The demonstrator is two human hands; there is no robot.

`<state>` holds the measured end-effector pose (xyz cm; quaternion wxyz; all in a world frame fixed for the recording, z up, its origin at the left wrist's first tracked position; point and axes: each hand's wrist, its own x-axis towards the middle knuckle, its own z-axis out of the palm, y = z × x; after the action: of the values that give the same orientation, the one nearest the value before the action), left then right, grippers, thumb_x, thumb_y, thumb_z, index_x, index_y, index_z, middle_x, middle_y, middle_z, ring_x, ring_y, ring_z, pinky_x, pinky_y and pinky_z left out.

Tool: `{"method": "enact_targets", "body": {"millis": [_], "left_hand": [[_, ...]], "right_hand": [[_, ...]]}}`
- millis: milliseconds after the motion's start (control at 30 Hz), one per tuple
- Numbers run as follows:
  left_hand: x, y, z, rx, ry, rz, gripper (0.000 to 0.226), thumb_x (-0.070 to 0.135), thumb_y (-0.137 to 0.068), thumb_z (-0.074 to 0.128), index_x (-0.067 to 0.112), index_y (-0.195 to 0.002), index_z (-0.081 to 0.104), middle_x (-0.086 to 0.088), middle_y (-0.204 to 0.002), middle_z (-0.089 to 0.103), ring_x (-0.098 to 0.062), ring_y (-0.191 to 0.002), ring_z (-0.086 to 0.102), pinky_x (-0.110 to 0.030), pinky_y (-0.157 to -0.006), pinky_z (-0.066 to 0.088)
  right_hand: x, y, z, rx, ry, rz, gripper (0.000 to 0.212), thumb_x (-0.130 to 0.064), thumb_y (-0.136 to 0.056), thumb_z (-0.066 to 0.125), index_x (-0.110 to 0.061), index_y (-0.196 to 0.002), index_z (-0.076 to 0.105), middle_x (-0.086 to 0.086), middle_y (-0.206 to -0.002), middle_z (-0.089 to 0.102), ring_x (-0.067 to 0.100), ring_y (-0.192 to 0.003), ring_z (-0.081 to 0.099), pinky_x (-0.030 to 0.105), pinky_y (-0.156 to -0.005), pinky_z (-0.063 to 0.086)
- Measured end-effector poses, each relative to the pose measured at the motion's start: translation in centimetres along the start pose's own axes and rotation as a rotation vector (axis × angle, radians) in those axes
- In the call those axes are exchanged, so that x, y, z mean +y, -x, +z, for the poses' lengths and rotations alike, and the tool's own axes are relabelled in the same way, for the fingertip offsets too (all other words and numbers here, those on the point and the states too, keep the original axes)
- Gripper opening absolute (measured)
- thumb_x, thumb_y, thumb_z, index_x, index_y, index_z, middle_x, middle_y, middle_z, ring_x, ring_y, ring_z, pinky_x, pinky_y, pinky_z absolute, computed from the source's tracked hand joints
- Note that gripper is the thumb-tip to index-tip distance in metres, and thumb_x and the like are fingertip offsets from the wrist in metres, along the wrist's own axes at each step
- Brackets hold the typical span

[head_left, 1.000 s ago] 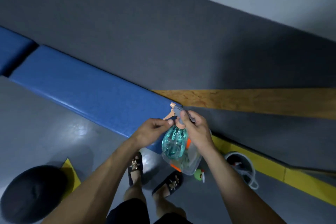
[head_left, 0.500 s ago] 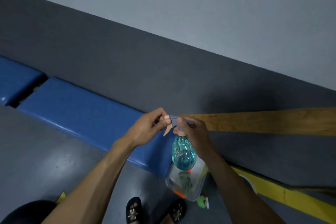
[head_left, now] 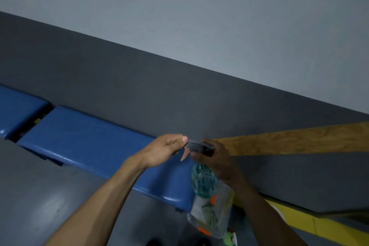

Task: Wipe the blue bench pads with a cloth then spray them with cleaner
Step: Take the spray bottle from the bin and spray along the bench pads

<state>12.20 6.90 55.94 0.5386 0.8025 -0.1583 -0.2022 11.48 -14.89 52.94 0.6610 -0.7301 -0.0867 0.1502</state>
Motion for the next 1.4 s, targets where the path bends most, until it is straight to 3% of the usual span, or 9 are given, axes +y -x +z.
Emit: {"method": "enact_targets", "body": {"millis": [133, 333, 500, 767, 933, 1067, 1167, 1233, 1400], "left_hand": [[0.3, 1.0, -0.9, 0.023, -0.004, -0.04, 0.062, 0.068, -0.096, 0.032, 0.016, -0.065, 0.026, 0.0, -0.059, 0.027, -0.017, -0.056, 0.024, -0.035, -0.059, 0.026], [0.8, 2.5, -2.1, 0.112, -0.077, 0.041, 0.055, 0.056, -0.102, 0.034, 0.011, -0.073, 0.043, 0.006, -0.062, 0.048, -0.012, -0.059, 0.044, -0.034, -0.065, 0.042], [1.1, 3.1, -2.8, 0.128, 0.087, 0.025, 0.057, 0.048, -0.104, 0.037, 0.006, -0.064, 0.034, -0.008, -0.056, 0.037, -0.015, -0.051, 0.038, -0.031, -0.059, 0.037], [0.4, 3.2, -2.4, 0.014, 0.174, 0.018, 0.06, 0.034, -0.106, 0.037, -0.008, -0.063, 0.042, -0.012, -0.054, 0.05, -0.011, -0.051, 0.046, -0.02, -0.06, 0.039], [-2.2, 2.5, -0.3, 0.003, 0.183, -0.053, 0.053, 0.032, -0.106, 0.042, 0.003, -0.062, 0.052, -0.006, -0.052, 0.051, -0.015, -0.05, 0.043, -0.031, -0.059, 0.038], [-4.3, 1.7, 1.5, -0.021, 0.156, -0.188, 0.062, 0.043, -0.103, 0.043, 0.02, -0.048, 0.059, 0.001, -0.042, 0.05, -0.015, -0.043, 0.043, -0.031, -0.058, 0.039], [-6.5, 0.9, 3.9, 0.027, 0.226, -0.311, 0.063, 0.046, -0.102, 0.042, 0.006, -0.057, 0.061, -0.003, -0.042, 0.052, -0.018, -0.047, 0.047, -0.025, -0.058, 0.043], [-8.8, 0.7, 5.8, 0.082, 0.366, -0.353, 0.061, 0.041, -0.104, 0.04, 0.004, -0.058, 0.055, -0.003, -0.046, 0.055, -0.023, -0.052, 0.05, -0.027, -0.058, 0.044], [-14.6, 2.6, 8.5, 0.309, 0.495, -0.515, 0.048, 0.033, -0.105, 0.036, 0.01, -0.068, 0.058, -0.003, -0.053, 0.058, -0.012, -0.047, 0.051, -0.019, -0.048, 0.04]], "right_hand": [[-1.0, 0.2, 1.6, 0.035, 0.054, -0.044, 0.022, -0.018, -0.086, 0.079, -0.001, -0.097, 0.068, 0.005, -0.082, 0.063, 0.014, -0.079, 0.057, 0.033, -0.07, 0.045], [-2.4, 0.3, 3.5, 0.03, 0.084, -0.07, 0.027, -0.023, -0.089, 0.075, 0.001, -0.097, 0.066, 0.008, -0.077, 0.054, 0.018, -0.072, 0.049, 0.036, -0.066, 0.038], [-4.0, 0.6, 5.1, -0.023, 0.144, -0.088, 0.016, -0.027, -0.092, 0.072, -0.018, -0.105, 0.074, -0.005, -0.081, 0.066, 0.012, -0.076, 0.059, 0.032, -0.068, 0.044], [-3.2, 1.9, 6.2, -0.09, 0.101, -0.032, 0.028, 0.002, -0.088, 0.068, -0.01, -0.114, 0.065, 0.0, -0.087, 0.065, 0.012, -0.078, 0.059, 0.027, -0.066, 0.046], [0.4, 2.9, 6.4, -0.02, 0.22, 0.038, 0.03, -0.012, -0.089, 0.062, -0.037, -0.104, 0.066, 0.027, -0.084, 0.055, 0.048, -0.069, 0.049, 0.037, -0.06, 0.039], [2.8, 3.0, 5.7, -0.067, 0.228, 0.095, 0.023, -0.007, -0.088, 0.061, -0.024, -0.103, 0.065, 0.011, -0.082, 0.062, 0.027, -0.067, 0.061, 0.033, -0.059, 0.05], [5.6, 2.8, 5.0, -0.097, 0.26, 0.163, 0.024, -0.001, -0.087, 0.058, -0.02, -0.099, 0.066, 0.003, -0.074, 0.062, 0.012, -0.063, 0.062, 0.027, -0.059, 0.05], [8.1, 2.9, 4.2, -0.061, 0.299, 0.214, 0.013, -0.018, -0.081, 0.057, -0.02, -0.09, 0.066, 0.009, -0.069, 0.058, 0.016, -0.059, 0.057, 0.041, -0.054, 0.048], [16.4, 3.4, 0.9, -0.005, 0.423, 0.347, 0.019, -0.031, -0.086, 0.057, -0.047, -0.092, 0.066, -0.015, -0.079, 0.068, 0.009, -0.072, 0.064, 0.035, -0.066, 0.051]]}}
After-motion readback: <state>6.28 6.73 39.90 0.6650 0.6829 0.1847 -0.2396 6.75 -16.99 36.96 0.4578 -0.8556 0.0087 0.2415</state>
